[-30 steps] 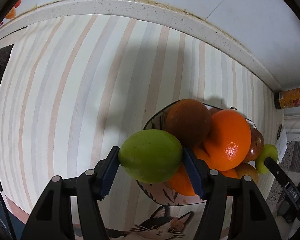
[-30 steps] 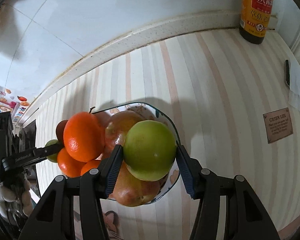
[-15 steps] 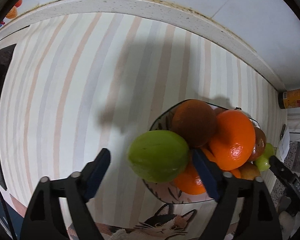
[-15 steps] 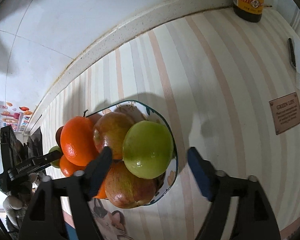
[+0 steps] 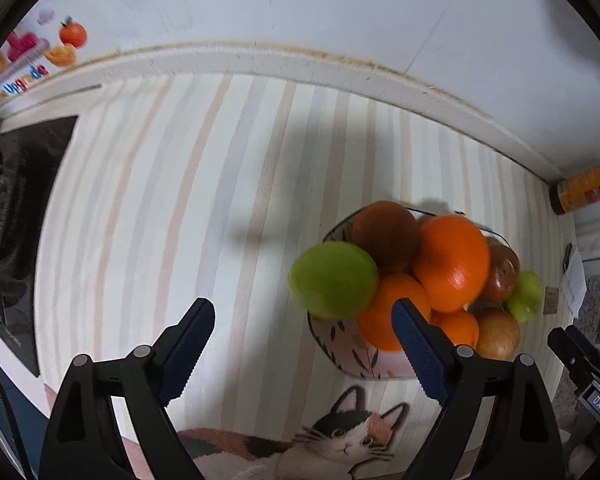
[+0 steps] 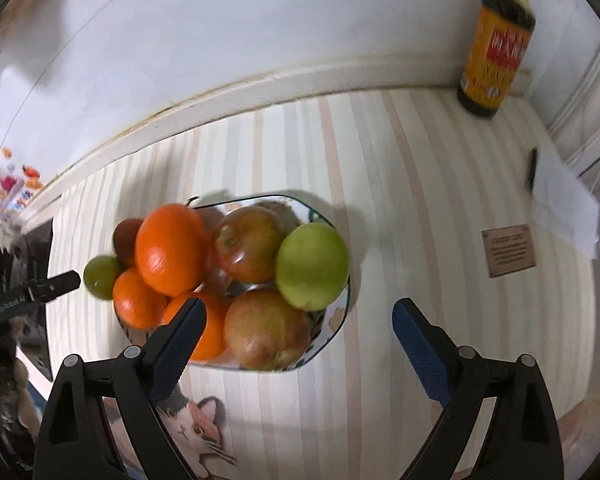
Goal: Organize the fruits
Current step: 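Open both grippers to drop the green apples onto the plate, then lift both open grippers back from the plate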
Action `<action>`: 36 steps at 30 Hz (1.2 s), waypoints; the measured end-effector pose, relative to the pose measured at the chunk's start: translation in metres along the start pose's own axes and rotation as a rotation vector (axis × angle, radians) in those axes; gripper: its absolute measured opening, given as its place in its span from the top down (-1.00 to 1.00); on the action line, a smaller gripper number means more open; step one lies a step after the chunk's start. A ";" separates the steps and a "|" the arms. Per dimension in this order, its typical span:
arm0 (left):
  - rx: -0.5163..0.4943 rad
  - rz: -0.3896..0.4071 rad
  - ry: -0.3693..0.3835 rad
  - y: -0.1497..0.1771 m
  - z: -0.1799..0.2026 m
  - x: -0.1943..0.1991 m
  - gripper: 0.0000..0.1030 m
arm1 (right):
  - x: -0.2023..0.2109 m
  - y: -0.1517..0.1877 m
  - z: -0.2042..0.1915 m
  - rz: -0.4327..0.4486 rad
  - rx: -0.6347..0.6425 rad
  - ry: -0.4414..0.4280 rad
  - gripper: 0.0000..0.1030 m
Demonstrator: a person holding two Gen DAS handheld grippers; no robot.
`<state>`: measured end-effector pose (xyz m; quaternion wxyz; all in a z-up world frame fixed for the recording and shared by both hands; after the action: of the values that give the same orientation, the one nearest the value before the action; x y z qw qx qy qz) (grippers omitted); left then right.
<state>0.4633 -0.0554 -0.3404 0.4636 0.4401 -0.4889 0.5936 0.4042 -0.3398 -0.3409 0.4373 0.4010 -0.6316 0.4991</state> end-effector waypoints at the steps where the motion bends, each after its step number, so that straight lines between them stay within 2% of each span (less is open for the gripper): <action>1: -0.013 0.014 0.002 0.007 0.001 0.008 -0.76 | 0.006 0.004 -0.006 0.006 0.016 0.016 -0.87; 8: -0.076 0.129 0.004 0.057 0.014 0.060 -0.76 | 0.050 0.035 -0.031 0.050 0.057 0.049 -0.87; 17: -0.123 0.252 0.008 0.109 0.020 0.123 -0.76 | 0.121 0.081 -0.049 0.151 0.070 0.075 -0.87; 27: -0.161 0.339 0.040 0.159 0.013 0.184 -0.76 | 0.204 0.126 -0.072 0.269 0.086 0.092 -0.87; 36: -0.189 0.422 0.051 0.188 0.008 0.225 -0.76 | 0.251 0.160 -0.081 0.333 0.071 0.094 -0.87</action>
<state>0.2381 -0.0534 -0.1520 0.3808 0.2676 -0.6115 0.6399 0.1914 -0.2496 -0.1369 0.3633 0.2821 -0.6501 0.6048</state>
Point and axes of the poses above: each gripper's, at about its wrist camera, not at the fingertips, and x roughly against the way its jaws point, z to its right, y to its underside, the point moved 4 cm from there along -x, roughly the way its jaws point, and after that the axes turned 8 degrees about x, right-handed, at the moved point
